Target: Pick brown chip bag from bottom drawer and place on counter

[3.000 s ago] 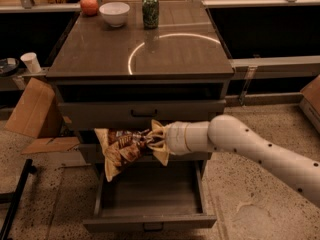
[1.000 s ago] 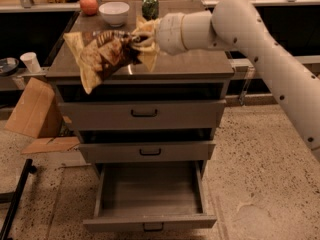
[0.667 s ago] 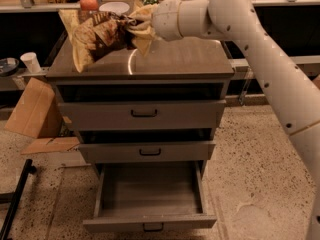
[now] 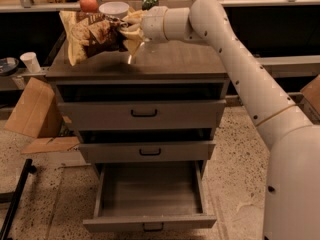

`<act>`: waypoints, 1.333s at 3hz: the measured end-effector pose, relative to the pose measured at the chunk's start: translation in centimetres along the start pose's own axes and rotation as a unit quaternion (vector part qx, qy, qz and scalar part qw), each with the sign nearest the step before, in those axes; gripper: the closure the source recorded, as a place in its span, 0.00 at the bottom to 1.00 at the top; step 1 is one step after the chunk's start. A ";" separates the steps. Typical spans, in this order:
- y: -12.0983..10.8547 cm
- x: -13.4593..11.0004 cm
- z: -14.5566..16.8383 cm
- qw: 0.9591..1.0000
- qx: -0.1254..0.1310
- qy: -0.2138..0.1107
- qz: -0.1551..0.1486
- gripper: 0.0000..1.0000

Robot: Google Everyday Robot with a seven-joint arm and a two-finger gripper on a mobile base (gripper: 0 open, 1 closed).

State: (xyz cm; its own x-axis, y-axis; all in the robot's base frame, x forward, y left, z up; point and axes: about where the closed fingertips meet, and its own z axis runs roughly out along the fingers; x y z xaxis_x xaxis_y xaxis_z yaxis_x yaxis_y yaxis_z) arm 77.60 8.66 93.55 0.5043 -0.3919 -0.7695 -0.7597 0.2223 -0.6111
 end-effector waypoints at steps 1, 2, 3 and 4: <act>0.0 1.8 2.4 1.000 -0.007 0.011 0.021 0.81; 0.0 3.2 4.1 0.999 -0.009 0.023 0.035 0.58; -0.2 4.1 5.4 0.998 -0.010 0.029 0.046 0.34; -0.6 4.1 5.9 0.998 -0.007 0.024 0.050 0.11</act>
Offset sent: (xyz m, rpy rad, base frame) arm 0.0543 0.0279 -0.0452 -0.0268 0.1154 -0.0591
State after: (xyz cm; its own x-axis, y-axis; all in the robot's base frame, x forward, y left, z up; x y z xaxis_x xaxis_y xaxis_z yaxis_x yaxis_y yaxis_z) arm 82.53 12.20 89.68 0.4055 -0.4116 -0.8161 -0.8113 0.2492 -0.5288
